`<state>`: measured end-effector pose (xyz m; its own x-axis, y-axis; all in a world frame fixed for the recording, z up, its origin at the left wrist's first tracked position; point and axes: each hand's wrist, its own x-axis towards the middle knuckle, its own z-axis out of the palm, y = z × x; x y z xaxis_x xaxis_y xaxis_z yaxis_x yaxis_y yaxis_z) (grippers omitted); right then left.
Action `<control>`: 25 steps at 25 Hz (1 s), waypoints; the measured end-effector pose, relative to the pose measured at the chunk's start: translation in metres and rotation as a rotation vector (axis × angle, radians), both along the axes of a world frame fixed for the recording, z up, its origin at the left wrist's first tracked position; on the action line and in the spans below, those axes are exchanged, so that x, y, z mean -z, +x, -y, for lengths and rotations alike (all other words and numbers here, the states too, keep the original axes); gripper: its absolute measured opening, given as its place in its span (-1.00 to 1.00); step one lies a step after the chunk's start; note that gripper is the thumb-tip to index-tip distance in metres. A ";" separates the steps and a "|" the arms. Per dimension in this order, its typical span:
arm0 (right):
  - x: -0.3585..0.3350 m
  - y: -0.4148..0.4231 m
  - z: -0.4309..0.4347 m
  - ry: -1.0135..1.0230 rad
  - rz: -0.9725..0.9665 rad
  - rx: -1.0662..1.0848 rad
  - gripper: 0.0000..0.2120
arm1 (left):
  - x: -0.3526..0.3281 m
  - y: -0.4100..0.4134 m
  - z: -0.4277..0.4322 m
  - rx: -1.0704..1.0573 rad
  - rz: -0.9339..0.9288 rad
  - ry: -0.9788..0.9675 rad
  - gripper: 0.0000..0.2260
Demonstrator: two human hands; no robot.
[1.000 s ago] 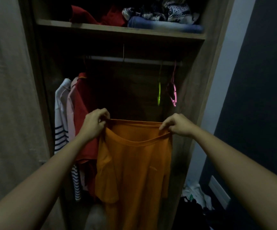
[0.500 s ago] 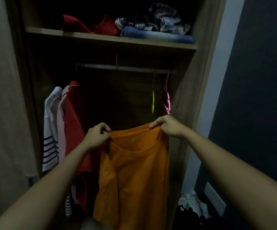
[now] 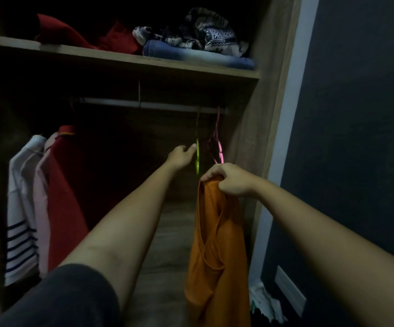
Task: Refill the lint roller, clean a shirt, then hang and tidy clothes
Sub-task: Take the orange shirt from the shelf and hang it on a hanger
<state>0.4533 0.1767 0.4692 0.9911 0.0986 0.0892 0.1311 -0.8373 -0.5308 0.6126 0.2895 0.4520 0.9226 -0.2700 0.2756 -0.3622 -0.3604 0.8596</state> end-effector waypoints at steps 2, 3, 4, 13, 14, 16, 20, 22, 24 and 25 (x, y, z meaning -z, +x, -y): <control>-0.006 -0.001 0.007 -0.001 0.014 0.011 -0.57 | -0.010 0.006 0.020 0.002 -0.054 -0.039 -0.38; -0.008 -0.001 0.010 -0.006 0.024 0.019 -0.57 | -0.012 0.008 0.028 0.003 -0.077 -0.050 -0.38; -0.011 -0.001 0.013 -0.009 0.034 0.028 -0.57 | -0.015 0.012 0.034 -0.003 -0.093 -0.052 -0.41; -0.013 0.001 0.031 0.002 0.064 0.068 -0.55 | -0.039 0.030 0.048 -0.051 -0.041 -0.172 -0.74; -0.012 0.002 0.031 0.003 0.065 0.068 -0.54 | -0.039 0.029 0.047 -0.052 -0.042 -0.164 -0.76; -0.009 0.004 0.029 -0.001 0.072 0.071 -0.53 | -0.035 0.024 0.042 -0.087 -0.012 -0.102 -0.76; -0.004 0.006 0.023 -0.003 0.078 0.100 -0.50 | -0.032 0.011 0.016 -0.246 0.135 0.066 -0.68; -0.001 0.008 0.017 0.018 0.073 0.099 -0.50 | -0.038 0.012 0.000 -0.301 0.185 0.119 -0.71; -0.001 0.006 0.011 0.026 0.070 0.096 -0.50 | -0.039 0.006 -0.008 -0.317 0.184 0.157 -0.76; -0.002 0.005 0.007 0.026 0.075 0.089 -0.51 | -0.038 0.003 -0.010 -0.322 0.195 0.165 -0.77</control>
